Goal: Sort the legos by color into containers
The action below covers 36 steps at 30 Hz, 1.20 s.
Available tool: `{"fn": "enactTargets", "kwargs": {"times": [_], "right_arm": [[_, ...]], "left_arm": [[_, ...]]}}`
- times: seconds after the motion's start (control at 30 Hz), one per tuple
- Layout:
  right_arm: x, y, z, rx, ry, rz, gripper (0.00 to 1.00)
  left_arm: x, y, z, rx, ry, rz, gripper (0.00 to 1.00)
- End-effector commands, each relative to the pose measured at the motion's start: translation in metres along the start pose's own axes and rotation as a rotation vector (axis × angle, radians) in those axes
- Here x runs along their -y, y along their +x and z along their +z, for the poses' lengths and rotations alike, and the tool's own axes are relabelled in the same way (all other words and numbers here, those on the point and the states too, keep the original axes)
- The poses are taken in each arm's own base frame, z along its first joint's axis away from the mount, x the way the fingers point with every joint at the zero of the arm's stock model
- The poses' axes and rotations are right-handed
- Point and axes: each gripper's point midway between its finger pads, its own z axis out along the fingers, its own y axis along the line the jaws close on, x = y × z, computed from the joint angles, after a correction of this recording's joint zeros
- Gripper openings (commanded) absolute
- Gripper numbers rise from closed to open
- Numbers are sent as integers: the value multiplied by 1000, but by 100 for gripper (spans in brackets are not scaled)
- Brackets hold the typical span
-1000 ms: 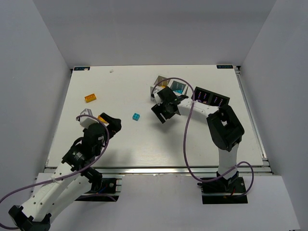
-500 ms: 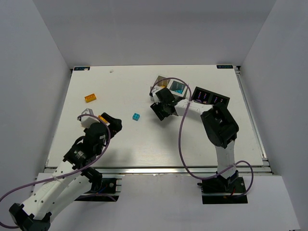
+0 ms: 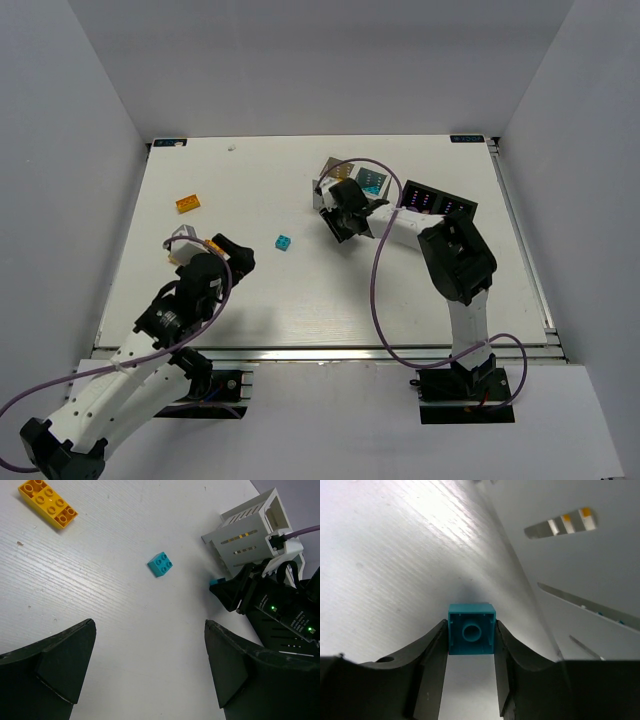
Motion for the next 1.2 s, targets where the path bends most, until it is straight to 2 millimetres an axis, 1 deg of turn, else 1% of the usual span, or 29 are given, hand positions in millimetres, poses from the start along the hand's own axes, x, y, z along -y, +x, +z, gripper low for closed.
{"fn": "enactTargets", "kwargs": {"times": [0.0, 0.03, 0.07, 0.1, 0.13, 0.17, 0.2, 0.23, 0.27, 0.3, 0.33, 0.37, 0.43, 0.47, 0.5, 0.57, 0.6, 0.63, 0.67, 0.7, 0.73, 0.77, 0.9, 0.93, 1.0, 1.03, 1.07, 1.13, 1.17], "right_arm": [[-12, -14, -9, 77, -74, -10, 20], [-14, -16, -13, 92, -89, -14, 14], [-17, -20, -22, 117, -114, -18, 10], [-24, -23, -28, 132, -155, -29, 2], [-26, -27, -35, 149, -174, -39, 0], [-34, -35, -51, 181, -226, -57, 0], [-37, -40, -59, 202, -253, -100, 0], [-48, -45, -72, 235, -330, -141, 0], [-51, -59, -95, 293, -367, -182, 0], [-56, -61, -108, 318, -422, -212, 0], [-60, -68, -126, 380, -505, -255, 0], [-57, -80, -148, 445, -513, -277, 0], [-43, -98, -163, 513, -477, -287, 0], [-37, -104, -167, 522, -463, -279, 0], [-19, -116, -174, 544, -431, -254, 0], [0, -125, -177, 552, -417, -179, 0], [22, -132, -180, 570, -384, -136, 0], [33, -135, -179, 568, -361, -84, 0], [42, -135, -174, 556, -351, -56, 0], [58, -134, -172, 553, -326, -26, 0], [67, -138, -172, 556, -307, -7, 0], [79, -133, -165, 540, -296, 30, 0], [98, -130, -152, 516, -268, 70, 0], [100, -127, -144, 500, -269, 76, 0], [103, -127, -140, 488, -266, 77, 5], [104, -124, -134, 475, -270, 81, 7], [105, -124, -131, 472, -269, 77, 13], [106, -121, -122, 452, -268, 80, 18], [108, -121, -120, 449, -264, 81, 26]], "left_arm": [[-2, -2, 2, 16, -11, -4, 98], [-2, -2, 2, 15, -11, -4, 98], [-2, -2, 2, 15, -11, -4, 98], [-2, -2, 2, 13, -10, -6, 97], [-3, -1, 2, 12, -9, -6, 97], [-3, -1, 2, 12, -9, -7, 96], [-2, -1, 2, 14, -7, -9, 95], [-3, -1, 2, 13, -8, -8, 95], [-3, 0, 2, 10, -6, -10, 94], [-3, 0, 2, 12, -7, -11, 94], [-3, 0, 3, 12, -9, -12, 93], [-3, 0, 3, 14, -7, -14, 93], [-2, -2, 3, 18, -5, -14, 92], [-1, -2, 3, 18, -3, -11, 92], [0, -2, 3, 18, -3, -8, 92], [4, -3, 3, 15, 7, -2, 92], [4, -2, 4, 12, 7, 0, 92], [5, -1, 5, 5, 9, 3, 92], [5, 0, 5, 4, 11, 3, 92], [6, 0, 6, 0, 12, 2, 92], [7, 1, 6, -3, 16, 1, 92], [8, 2, 7, -7, 20, 0, 92], [10, 3, 8, -13, 26, 1, 92], [10, 4, 8, -16, 26, 5, 92], [10, 5, 9, -19, 24, 13, 93], [12, 4, 9, -18, 28, 17, 93], [12, 4, 9, -22, 26, 21, 93], [15, 5, 11, -30, 28, 35, 93], [17, 4, 11, -30, 32, 40, 93]]}}
